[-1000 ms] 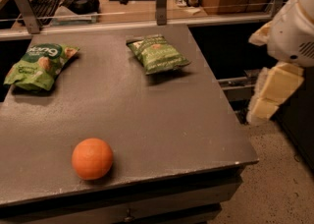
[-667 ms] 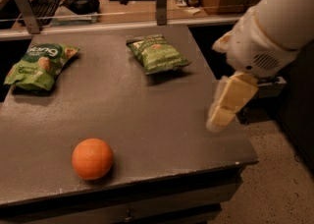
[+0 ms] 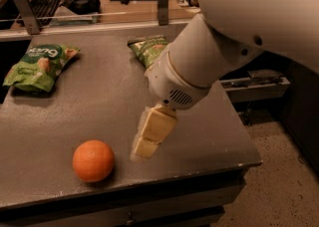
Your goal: Move orange near green jalapeno chip bag
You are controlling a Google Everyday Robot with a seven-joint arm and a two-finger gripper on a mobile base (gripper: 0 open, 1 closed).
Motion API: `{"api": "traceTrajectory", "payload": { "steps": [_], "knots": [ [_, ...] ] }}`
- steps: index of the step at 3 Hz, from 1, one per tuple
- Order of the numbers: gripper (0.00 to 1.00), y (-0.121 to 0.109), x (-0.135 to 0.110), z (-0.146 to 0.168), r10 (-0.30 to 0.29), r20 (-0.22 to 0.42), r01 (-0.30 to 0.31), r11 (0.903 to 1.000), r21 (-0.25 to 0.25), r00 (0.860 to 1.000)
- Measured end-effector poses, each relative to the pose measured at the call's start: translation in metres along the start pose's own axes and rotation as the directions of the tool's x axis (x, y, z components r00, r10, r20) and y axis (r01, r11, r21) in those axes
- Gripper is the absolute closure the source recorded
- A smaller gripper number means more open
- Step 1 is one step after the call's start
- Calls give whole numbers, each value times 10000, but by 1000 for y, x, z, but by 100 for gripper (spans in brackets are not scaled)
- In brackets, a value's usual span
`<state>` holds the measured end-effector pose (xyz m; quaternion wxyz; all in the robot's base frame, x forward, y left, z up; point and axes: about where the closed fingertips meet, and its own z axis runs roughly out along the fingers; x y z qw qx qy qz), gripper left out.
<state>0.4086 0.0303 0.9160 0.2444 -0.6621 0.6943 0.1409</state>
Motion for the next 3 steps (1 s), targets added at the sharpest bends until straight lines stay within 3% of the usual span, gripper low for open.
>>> {"api": "traceTrajectory", "payload": {
  "steps": [1,3],
  "knots": [
    [0,1,-1,0,-15,25,15,10000,-12,10000],
    [0,37,-37,45,-555,924,632,9946,-829,9942]
  ]
}}
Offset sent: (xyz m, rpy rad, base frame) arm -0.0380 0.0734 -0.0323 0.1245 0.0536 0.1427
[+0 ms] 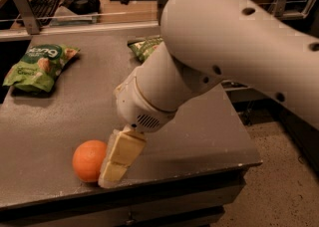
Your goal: Move orange near green jalapeno chip bag
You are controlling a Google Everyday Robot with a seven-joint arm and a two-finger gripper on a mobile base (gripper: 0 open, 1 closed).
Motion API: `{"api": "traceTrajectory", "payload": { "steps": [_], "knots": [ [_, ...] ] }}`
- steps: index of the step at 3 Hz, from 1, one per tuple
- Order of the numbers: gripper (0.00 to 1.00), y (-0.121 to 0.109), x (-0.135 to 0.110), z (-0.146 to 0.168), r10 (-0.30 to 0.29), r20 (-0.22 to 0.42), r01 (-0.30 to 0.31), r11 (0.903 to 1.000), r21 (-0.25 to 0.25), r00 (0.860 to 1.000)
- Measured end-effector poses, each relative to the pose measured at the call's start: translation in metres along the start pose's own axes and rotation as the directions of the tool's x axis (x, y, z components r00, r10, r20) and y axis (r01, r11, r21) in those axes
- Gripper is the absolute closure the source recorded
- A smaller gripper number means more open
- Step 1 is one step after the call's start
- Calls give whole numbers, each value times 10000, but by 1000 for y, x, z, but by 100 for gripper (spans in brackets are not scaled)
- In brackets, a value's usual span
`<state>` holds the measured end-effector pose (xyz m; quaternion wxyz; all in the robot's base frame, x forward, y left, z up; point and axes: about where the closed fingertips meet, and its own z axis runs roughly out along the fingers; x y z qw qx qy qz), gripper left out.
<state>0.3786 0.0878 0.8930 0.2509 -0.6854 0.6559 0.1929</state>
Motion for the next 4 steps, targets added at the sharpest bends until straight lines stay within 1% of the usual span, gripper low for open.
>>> {"api": "traceTrajectory", "payload": {
  "steps": [1,2,3,4],
  "knots": [
    [0,13,-15,31,-179,329,196,9985,-520,9993],
    [0,21,-11,57,-93,362,123,9964,-833,9993],
    [18,27,-2,71,161,427,-122,9957,-917,9990],
    [41,29,-1,75,240,630,-180,9954,-936,9977]
  ]
}}
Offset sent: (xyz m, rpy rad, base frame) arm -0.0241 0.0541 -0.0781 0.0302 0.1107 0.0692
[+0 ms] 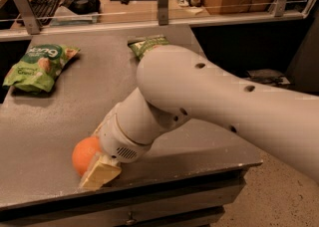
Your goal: Move orange near green jalapeno chip bag
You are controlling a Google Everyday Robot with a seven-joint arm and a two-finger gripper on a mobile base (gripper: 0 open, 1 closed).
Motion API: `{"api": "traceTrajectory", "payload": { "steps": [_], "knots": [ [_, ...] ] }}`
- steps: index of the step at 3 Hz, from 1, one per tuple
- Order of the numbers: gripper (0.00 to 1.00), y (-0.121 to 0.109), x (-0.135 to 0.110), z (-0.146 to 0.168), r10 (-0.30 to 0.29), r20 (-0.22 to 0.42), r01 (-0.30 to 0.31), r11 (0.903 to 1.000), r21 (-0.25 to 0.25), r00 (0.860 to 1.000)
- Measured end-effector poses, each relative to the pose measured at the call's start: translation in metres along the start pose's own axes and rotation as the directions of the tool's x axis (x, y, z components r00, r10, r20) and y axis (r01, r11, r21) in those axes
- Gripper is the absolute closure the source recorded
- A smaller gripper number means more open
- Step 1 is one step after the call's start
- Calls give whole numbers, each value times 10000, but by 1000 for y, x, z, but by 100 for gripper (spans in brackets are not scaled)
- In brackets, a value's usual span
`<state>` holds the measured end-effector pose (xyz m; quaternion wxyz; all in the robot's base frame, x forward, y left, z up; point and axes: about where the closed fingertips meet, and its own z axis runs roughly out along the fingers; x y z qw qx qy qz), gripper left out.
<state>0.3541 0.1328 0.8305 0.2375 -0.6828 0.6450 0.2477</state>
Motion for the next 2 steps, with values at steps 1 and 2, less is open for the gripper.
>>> {"api": "traceTrajectory", "payload": {
  "steps": [1,2],
  "knots": [
    [64,-2,-6,-11,-101,220,97,9998,158,9997],
    [87,-17,-5,-47,-85,407,50,9963,860,9991]
  ]
}}
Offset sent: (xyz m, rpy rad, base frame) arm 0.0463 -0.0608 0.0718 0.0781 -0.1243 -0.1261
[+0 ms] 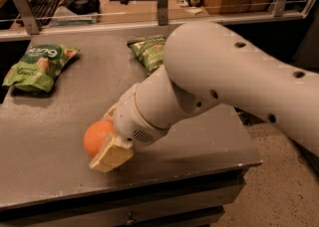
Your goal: Move orange near green jalapeno chip bag
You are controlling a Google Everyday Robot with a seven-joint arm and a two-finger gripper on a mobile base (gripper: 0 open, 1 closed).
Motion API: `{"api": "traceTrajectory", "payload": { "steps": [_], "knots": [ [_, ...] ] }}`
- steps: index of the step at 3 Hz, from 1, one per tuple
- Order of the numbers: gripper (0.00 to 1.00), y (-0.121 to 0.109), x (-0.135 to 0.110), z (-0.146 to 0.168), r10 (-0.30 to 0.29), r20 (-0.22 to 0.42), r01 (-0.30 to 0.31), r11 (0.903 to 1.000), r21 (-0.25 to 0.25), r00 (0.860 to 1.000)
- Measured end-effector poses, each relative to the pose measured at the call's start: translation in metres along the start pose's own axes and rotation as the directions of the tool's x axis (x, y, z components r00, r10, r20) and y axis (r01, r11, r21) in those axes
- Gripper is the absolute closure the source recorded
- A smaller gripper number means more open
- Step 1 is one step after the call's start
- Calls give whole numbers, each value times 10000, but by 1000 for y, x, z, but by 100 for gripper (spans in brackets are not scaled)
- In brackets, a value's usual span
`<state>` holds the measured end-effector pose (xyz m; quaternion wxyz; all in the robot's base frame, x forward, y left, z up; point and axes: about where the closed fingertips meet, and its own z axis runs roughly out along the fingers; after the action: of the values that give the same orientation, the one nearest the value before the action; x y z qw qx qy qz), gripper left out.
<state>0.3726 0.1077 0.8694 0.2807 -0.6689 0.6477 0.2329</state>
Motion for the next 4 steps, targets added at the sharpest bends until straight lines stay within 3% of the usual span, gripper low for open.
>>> {"api": "traceTrajectory", "payload": {
  "steps": [1,3,4],
  "knots": [
    [100,-18,1,-44,76,278,-99,9964,839,9996],
    [100,-28,6,-60,144,122,-159,9913,1306,9998],
    [100,-55,28,-83,281,-160,-243,9795,2000,9995]
  ]
}}
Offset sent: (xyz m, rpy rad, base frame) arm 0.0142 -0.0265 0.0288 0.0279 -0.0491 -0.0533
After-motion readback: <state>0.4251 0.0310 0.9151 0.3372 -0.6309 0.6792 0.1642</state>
